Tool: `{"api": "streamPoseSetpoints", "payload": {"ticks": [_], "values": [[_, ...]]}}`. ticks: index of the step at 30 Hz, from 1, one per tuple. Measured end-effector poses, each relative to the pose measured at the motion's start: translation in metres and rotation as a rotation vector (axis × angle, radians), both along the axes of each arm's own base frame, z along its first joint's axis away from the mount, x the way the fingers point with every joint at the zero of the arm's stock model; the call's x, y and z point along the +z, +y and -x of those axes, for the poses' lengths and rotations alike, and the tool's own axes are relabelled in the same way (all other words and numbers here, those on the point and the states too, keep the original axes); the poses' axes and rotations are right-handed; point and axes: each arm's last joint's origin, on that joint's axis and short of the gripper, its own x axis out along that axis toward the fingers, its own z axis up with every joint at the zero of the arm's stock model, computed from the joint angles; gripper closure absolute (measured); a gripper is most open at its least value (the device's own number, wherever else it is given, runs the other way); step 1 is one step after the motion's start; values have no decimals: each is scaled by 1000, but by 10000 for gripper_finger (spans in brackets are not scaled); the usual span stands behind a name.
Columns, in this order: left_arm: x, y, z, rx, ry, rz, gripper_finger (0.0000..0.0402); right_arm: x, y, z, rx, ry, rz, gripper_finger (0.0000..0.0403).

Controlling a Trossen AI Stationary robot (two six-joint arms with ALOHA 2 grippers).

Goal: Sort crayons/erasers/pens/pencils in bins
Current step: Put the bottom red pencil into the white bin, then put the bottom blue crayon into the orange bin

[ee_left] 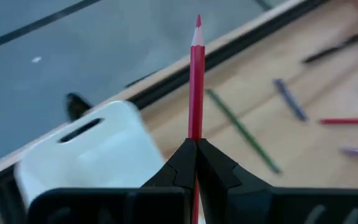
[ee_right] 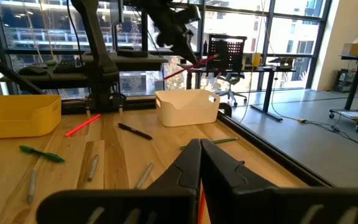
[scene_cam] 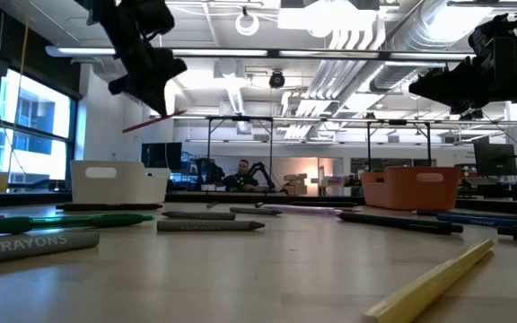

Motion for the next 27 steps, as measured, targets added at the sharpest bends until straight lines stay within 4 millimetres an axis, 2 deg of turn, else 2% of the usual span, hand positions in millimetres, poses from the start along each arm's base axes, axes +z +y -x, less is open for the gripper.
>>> {"api": "streamPoseSetpoints", "payload": {"ticks": [9,15,21,27], "values": [[-22,42,18,106,62,15,401,0,0,0,0,0,0,402],[-43,60,20,137,107,67,401,0,0,0,0,0,0,402],[-71,62,22,158,133,120,401,0,0,0,0,0,0,402],[-76,59,24,168,162,128,401,0,0,0,0,0,0,402]]}}
